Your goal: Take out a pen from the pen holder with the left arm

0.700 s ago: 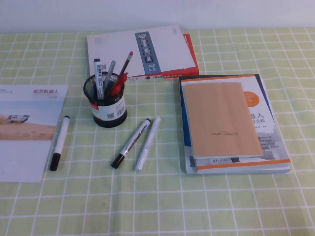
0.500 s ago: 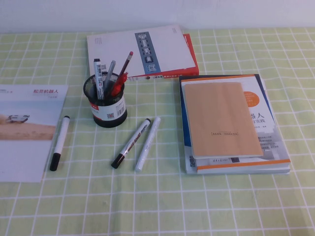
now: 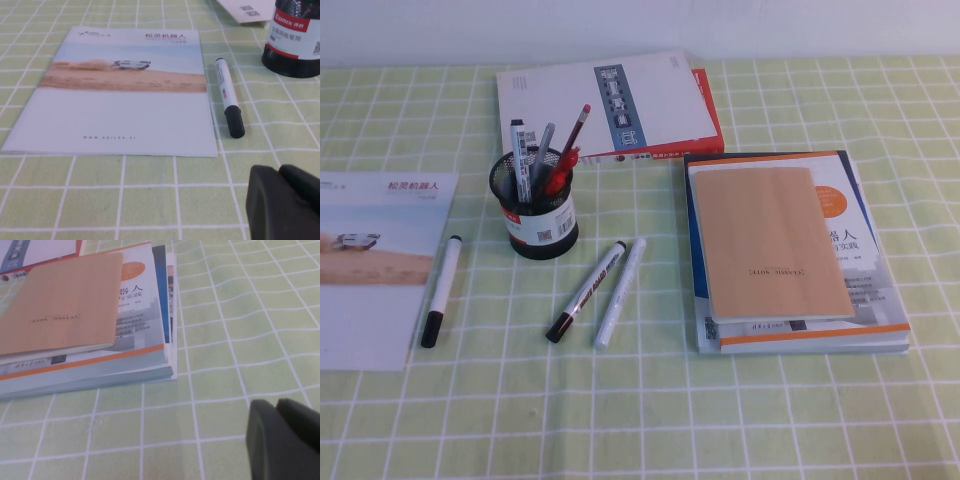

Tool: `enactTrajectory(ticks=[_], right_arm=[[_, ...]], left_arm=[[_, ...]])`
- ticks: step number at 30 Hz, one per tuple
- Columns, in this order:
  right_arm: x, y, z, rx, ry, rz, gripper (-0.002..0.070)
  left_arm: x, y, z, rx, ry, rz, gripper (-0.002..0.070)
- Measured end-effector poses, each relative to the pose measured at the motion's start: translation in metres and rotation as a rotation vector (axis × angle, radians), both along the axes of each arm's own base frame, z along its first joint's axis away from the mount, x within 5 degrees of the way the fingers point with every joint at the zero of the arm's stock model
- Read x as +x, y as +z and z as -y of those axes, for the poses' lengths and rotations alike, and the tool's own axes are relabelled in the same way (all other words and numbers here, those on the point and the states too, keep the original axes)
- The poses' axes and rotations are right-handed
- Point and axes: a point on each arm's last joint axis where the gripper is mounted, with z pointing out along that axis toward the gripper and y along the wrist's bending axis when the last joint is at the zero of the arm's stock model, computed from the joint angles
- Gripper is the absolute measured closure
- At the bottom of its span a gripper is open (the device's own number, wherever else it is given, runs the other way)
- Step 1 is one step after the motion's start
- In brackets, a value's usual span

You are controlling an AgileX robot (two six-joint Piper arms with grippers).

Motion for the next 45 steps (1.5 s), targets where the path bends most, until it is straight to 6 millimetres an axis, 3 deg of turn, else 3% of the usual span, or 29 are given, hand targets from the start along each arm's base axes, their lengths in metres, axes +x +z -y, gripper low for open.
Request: enactTrajectory(ticks=[20,31,38,45], right_arm=[[0.000,0.000,0.000,0.000,0.000,0.000,0.0689],[0.000,0.000,0.000,0.000,0.000,0.000,0.0689],[0.000,0.000,0.000,0.000,0.000,0.000,0.0689],[0.000,0.000,0.000,0.000,0.000,0.000,0.0689]], left_arm=[[0.000,0.001,0.000,-0.016,0.000,0.009,0.0675],[0.004,0.021,0.005,-0.481,0.036,0.190,0.0675],[0.004,0.028,0.002,-0.538,0.065,0.269,0.0675],[0.006,0.030,0.004,-0.541,0.055,0.211,0.0675]])
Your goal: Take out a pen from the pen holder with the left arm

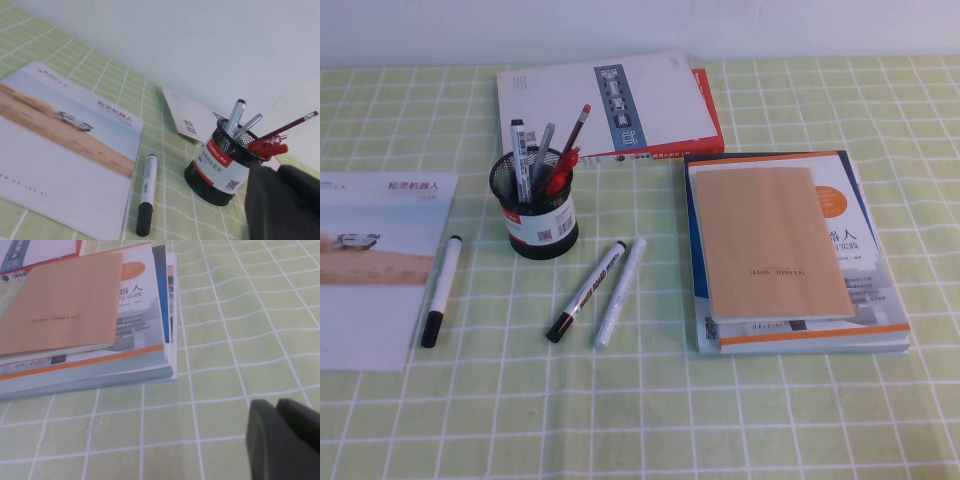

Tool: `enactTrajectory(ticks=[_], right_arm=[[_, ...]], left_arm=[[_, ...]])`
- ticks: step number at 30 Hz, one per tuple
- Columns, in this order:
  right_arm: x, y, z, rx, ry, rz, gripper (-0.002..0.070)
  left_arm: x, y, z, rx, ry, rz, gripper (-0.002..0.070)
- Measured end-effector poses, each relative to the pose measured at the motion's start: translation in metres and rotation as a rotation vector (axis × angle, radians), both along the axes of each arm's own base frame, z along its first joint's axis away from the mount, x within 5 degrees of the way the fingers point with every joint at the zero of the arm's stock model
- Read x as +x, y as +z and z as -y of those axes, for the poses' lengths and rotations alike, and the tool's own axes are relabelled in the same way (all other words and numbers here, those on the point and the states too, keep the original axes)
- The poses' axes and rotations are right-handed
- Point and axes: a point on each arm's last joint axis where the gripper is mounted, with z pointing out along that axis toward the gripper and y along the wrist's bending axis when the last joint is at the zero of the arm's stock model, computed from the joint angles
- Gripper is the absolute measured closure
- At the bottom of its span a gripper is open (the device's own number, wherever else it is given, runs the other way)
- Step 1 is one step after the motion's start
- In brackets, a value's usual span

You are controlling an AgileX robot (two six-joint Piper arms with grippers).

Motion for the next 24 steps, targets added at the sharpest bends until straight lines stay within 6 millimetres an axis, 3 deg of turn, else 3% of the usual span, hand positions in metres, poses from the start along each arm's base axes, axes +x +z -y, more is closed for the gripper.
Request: enactTrajectory(ticks=[6,12,17,24], right_arm=[[0.000,0.000,0.000,0.000,0.000,0.000,0.0689],[0.000,0.000,0.000,0.000,0.000,0.000,0.0689],[0.000,0.000,0.000,0.000,0.000,0.000,0.0689],[0.000,0.000,0.000,0.000,0.000,0.000,0.0689]], left_arm=[[0.010,0.028,0.001,0.037,-0.015,-0.045,0.0675],[0.035,0.079,0.006,0.150,-0.078,-0.102,0.0675],[0.070,0.103,0.008,0.293,-0.110,-0.156,0.0675],[0.123,0.116,0.014,0.353,-0.150,-0.220,0.0675]])
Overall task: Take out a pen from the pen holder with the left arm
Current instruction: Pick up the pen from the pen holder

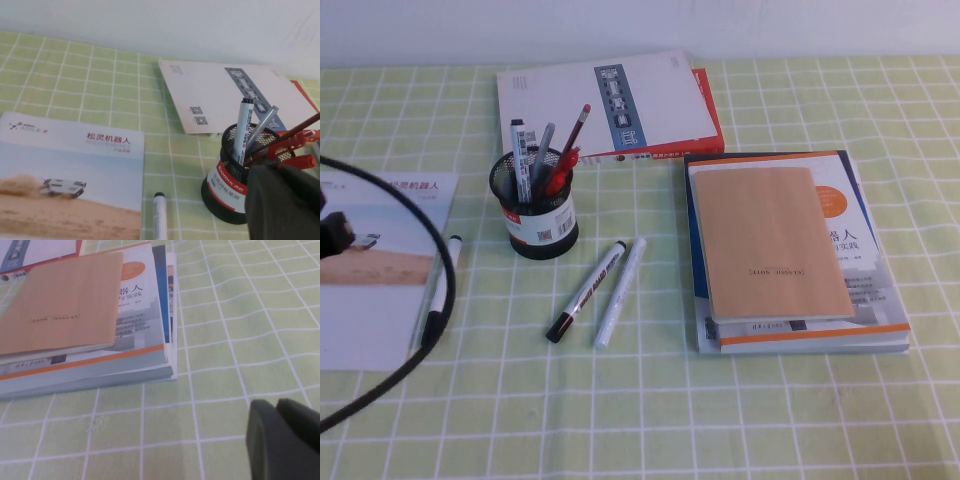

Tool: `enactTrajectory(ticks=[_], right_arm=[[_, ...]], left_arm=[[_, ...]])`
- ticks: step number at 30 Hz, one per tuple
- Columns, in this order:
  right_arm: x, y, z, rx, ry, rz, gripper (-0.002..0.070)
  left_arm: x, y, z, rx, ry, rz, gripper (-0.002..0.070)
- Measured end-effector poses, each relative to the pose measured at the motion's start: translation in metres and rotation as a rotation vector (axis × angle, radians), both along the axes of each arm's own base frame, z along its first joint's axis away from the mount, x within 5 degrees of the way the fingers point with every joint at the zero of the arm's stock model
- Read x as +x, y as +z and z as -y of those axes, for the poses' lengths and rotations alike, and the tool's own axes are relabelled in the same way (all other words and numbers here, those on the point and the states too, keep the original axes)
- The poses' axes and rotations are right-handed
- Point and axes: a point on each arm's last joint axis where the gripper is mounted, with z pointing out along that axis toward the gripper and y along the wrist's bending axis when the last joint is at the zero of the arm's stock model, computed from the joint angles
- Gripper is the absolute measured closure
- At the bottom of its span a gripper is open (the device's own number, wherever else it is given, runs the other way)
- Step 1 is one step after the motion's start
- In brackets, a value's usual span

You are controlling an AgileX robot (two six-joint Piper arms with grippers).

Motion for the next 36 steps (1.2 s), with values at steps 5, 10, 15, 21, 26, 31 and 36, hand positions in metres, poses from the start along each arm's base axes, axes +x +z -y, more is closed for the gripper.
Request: enactTrajectory(ticks=[5,10,15,21,26,31,36], right_arm=[[0.000,0.000,0.000,0.000,0.000,0.000,0.0689],[0.000,0.000,0.000,0.000,0.000,0.000,0.0688],[0.000,0.000,0.000,0.000,0.000,0.000,0.0689],[0.000,0.000,0.000,0.000,0.000,0.000,0.0689],[0.000,0.000,0.000,0.000,0.000,0.000,0.0689],[0.000,0.000,0.000,0.000,0.000,0.000,0.0689],[0.000,0.000,0.000,0.000,0.000,0.000,0.0689]], left_arm=[[0.031,-0.010,0.024,0.043,-0.061,0.005,0.0675],[0.051,-0.031,0.054,0.095,-0.125,-0.002,0.0675],[0.069,-0.044,0.064,0.091,-0.105,0.042,0.0675],[0.090,-0.057,0.077,0.011,-0.137,0.160,0.0675],[0.107,-0.076,0.083,0.017,-0.148,0.215,0.0673],[0.137,-0.083,0.086,0.024,-0.146,0.218,0.0539],[0.163,-0.087,0.097,0.041,-0.174,0.156,0.0307]])
